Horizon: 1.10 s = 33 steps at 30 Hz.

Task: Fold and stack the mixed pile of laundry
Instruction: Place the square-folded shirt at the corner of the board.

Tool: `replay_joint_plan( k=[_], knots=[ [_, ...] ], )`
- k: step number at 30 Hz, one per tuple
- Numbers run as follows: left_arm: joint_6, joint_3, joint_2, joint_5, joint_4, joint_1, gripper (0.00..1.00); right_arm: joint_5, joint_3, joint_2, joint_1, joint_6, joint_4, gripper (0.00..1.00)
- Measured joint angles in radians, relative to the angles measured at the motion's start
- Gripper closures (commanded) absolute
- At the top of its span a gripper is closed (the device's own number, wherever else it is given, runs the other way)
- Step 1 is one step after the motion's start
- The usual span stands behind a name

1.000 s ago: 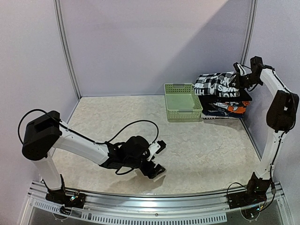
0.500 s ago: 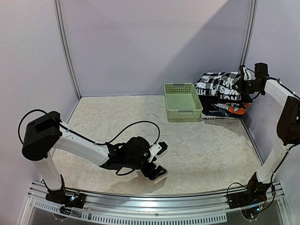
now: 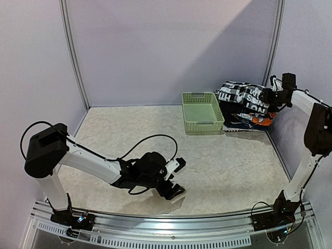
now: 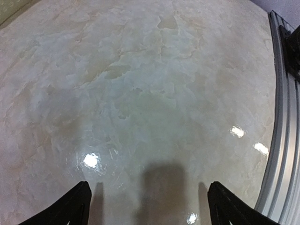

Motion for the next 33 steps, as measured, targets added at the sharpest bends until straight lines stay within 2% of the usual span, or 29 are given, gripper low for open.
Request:
replay_joint_plan(
  k=[9, 24, 33],
  knots=[
    [0.000, 0.000, 0.003, 0.003, 0.007, -0.001, 0.13, 0.006, -0.058, -0.050, -0.002, 0.105, 0.054, 0.02],
    [0.000, -0.003, 0.016, 0.017, 0.032, -0.012, 0.13, -0.020, -0.332, -0.323, -0.002, 0.261, 0.094, 0.02],
    [0.000, -0.006, 0.016, 0.028, 0.044, -0.012, 0.13, -0.072, -0.521, -0.388, -0.002, 0.345, 0.127, 0.10]
  ],
)
